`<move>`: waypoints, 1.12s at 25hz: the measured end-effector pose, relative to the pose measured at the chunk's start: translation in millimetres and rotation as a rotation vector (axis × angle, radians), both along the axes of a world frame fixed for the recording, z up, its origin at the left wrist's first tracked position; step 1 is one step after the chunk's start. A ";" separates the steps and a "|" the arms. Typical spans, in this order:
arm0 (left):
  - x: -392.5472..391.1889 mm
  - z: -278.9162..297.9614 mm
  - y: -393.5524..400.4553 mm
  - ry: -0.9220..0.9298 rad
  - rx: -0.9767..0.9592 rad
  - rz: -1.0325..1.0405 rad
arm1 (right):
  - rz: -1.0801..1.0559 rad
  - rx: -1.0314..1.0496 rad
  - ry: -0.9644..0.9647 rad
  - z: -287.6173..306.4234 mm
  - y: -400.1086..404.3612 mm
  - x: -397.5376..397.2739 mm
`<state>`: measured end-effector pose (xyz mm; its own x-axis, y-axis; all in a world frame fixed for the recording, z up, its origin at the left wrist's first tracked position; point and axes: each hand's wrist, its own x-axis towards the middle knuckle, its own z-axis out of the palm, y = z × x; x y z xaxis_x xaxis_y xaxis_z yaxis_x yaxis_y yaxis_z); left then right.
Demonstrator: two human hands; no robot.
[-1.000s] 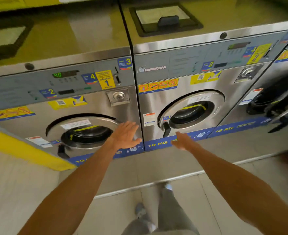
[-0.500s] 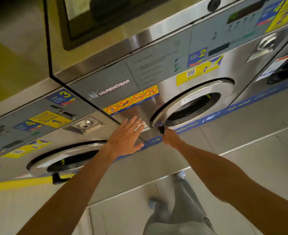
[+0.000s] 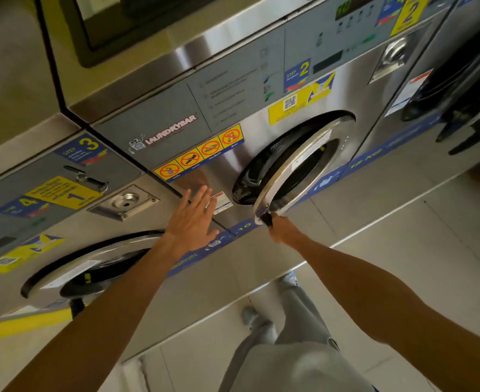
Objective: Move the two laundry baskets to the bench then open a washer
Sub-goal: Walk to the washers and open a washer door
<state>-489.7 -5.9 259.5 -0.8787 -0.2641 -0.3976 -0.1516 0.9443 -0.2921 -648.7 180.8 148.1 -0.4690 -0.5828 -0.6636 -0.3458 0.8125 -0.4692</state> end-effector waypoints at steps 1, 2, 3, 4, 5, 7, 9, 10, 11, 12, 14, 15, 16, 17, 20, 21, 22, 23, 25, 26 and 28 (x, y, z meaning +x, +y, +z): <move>2.9 -0.4 -1.9 0.000 -0.018 -0.007 | -0.011 0.017 0.017 1.6 15.6 4.3; 5.2 -1.4 -3.5 -0.007 -0.033 -0.018 | -0.031 0.039 0.026 4.0 33.8 7.9; 7.6 -3.1 -5.0 -0.017 -0.047 -0.027 | -0.054 0.059 0.028 6.5 53.8 10.8; 10.0 -6.1 -6.2 -0.017 -0.063 -0.035 | -0.067 0.075 0.038 9.2 75.5 13.5; 11.8 -10.0 -6.9 -0.008 -0.077 -0.039 | -0.071 0.082 0.057 11.4 98.0 14.8; 12.6 -15.8 -7.1 0.001 -0.081 -0.039 | -0.121 0.059 0.116 20.4 143.7 16.4; 13.3 -18.6 -8.2 0.002 -0.082 -0.053 | -0.158 0.023 0.227 28.9 186.4 15.1; 14.0 -19.1 -9.8 0.006 -0.084 -0.055 | -0.159 0.027 0.274 32.0 205.3 12.2; 14.6 -19.1 -11.2 0.006 -0.081 -0.052 | -0.169 0.031 0.306 32.9 222.1 6.9; 14.3 -18.2 -11.9 0.003 -0.073 -0.047 | -0.206 0.045 0.322 34.3 236.9 -0.8; 14.1 -16.3 -11.3 0.001 -0.054 -0.029 | -0.284 0.099 0.338 35.3 260.3 -19.0; 14.5 -15.3 -9.5 0.003 -0.042 -0.016 | -0.311 0.130 0.348 34.6 270.8 -28.4; 15.0 -13.5 -8.0 0.003 -0.026 0.005 | -0.327 0.163 0.356 34.1 279.2 -38.9; 16.5 -11.6 -6.5 0.006 -0.006 0.028 | -0.332 0.190 0.363 33.2 286.5 -49.4; 27.2 -2.9 6.1 0.021 0.056 0.159 | -0.282 0.255 0.368 30.2 305.5 -76.9; 33.5 -0.5 14.9 0.015 0.071 0.206 | -0.268 0.273 0.369 28.7 311.6 -83.0; 40.1 -0.3 25.4 0.011 0.077 0.234 | -0.262 0.285 0.369 27.1 315.6 -86.3; 47.4 -1.3 39.0 0.004 0.077 0.254 | -0.265 0.294 0.371 26.5 317.3 -86.1; 61.4 -4.7 71.7 -0.014 0.116 0.344 | -0.278 0.277 0.355 31.3 322.8 -83.7; 70.0 -6.4 90.0 0.000 0.144 0.371 | -0.302 0.261 0.366 32.0 326.4 -78.0; 83.7 -12.6 126.0 0.043 0.168 0.400 | -0.359 0.271 0.358 32.8 329.5 -55.8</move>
